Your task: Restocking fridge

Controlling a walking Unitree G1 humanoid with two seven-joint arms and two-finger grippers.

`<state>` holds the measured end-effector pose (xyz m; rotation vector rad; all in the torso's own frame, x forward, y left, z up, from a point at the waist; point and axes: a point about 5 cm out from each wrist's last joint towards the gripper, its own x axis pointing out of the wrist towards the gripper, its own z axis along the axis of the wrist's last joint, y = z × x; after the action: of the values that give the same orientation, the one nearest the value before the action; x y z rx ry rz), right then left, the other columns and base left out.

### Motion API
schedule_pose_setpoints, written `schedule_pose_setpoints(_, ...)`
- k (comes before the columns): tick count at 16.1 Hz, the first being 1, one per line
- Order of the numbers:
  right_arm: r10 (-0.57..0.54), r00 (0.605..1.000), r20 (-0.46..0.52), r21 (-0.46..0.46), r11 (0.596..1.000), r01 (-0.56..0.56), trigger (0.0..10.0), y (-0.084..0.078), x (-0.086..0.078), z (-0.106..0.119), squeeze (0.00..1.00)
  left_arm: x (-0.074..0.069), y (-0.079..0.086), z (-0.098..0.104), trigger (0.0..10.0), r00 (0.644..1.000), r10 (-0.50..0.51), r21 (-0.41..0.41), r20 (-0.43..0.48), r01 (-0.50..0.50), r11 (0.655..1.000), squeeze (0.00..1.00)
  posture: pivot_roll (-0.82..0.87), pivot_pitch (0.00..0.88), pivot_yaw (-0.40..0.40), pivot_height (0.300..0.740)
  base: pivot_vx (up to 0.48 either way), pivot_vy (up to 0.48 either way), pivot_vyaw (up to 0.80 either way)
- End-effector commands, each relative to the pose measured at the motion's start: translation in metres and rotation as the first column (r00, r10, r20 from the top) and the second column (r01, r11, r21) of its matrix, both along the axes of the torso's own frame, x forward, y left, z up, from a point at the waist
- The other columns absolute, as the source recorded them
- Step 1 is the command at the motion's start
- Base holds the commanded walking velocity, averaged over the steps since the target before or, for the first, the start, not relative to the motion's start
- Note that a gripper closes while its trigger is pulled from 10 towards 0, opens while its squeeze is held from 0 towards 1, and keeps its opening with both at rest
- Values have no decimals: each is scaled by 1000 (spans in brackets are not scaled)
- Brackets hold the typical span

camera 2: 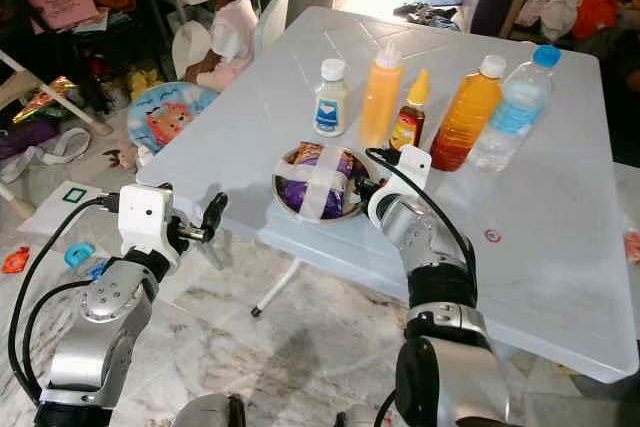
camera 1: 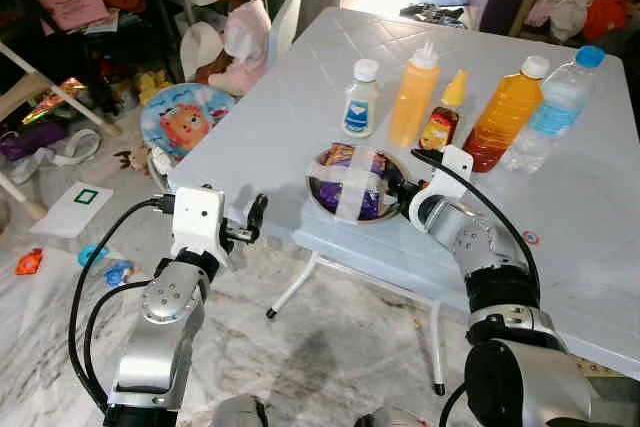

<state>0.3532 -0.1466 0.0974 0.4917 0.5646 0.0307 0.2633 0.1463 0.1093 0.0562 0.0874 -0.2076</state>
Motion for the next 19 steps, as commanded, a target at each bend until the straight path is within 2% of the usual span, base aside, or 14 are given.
schedule_pose_setpoints(1,24,996,-89,30,999,-22,0,8,-6,-15,0,0,-1,-1,10000,1000,-9,9,-9,9,1000,0,1,28,-3,740,0,0,0)
schedule_pose_setpoints(10,-61,991,-117,44,997,67,0,-1,-12,-23,0,-2,-2,-3,10000,1000,-16,8,-13,16,1000,0,-2,21,2,740,0,0,0)
schedule_pose_setpoints(11,-62,994,-89,34,997,66,0,-1,-13,-20,0,-3,-2,-4,10000,1000,-11,4,-15,11,1000,0,-2,15,5,740,0,0,0)
schedule_pose_setpoints(13,-30,999,14,-46,998,31,0,-2,-12,-11,0,-3,-2,-6,10000,1000,20,19,-22,-20,1000,0,-4,0,12,740,0,0,0)
schedule_pose_setpoints(14,51,986,161,-164,986,-24,0,1,-13,5,0,-2,0,-9,10000,997,72,26,-42,-71,997,0,-3,0,12,740,0,0,0)
schedule_pose_setpoints(16,68,964,256,-223,975,-10,0,-1,-21,12,0,1,-1,-7,10000,996,86,21,-24,-85,996,0,2,0,4,740,0,0,0)
schedule_pose_setpoints(17,70,951,301,-239,971,4,353,-2,-26,15,0,4,-1,-5,10000,995,95,11,-15,-95,995,0,1,0,4,740,0,0,0)
schedule_pose_setpoints(18,56,935,350,-233,972,29,10000,-3,-33,19,0,7,-1,-3,10000,994,105,11,-11,-105,994,0,0,0,1,740,0,0,0)
schedule_pose_setpoints(19,32,928,370,-211,976,51,10000,-4,-40,20,0,9,-1,-3,10000,993,115,11,-8,-115,993,0,-4,0,3,740,0,0,0)
